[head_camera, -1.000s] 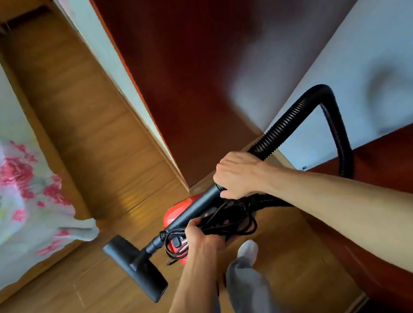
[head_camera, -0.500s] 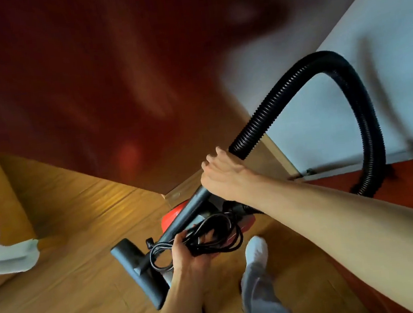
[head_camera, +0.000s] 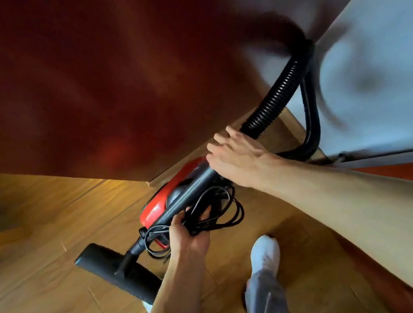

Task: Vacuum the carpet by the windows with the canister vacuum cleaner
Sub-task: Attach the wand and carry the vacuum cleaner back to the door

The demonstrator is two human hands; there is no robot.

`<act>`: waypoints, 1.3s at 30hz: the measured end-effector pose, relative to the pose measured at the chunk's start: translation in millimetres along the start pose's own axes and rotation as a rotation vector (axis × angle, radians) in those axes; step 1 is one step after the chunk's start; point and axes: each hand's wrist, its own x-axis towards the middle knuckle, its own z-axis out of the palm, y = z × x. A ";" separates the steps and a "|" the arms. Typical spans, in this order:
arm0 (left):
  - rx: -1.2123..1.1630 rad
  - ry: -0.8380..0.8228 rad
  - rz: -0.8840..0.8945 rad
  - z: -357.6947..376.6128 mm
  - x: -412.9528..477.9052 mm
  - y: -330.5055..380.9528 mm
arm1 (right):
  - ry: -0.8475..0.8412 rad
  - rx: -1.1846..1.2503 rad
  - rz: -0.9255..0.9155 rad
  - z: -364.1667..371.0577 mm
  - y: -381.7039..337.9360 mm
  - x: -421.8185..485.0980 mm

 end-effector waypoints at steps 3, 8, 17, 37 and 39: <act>0.015 -0.026 0.009 10.4 23.8 -13.6 | -0.025 0.029 0.055 34.7 23.0 8.7; 0.106 -0.052 -0.015 33.0 62.3 -36.7 | 0.036 0.006 0.104 75.6 58.2 28.1; 0.041 -0.116 -0.043 85.8 97.5 -82.5 | 0.252 -0.065 0.093 147.0 61.8 68.8; 0.250 -0.099 -0.170 84.6 55.9 -46.9 | 0.545 -0.041 0.051 156.6 35.6 116.9; 0.253 -0.110 -0.169 83.2 52.4 -43.9 | 0.548 -0.032 0.068 154.3 38.5 105.4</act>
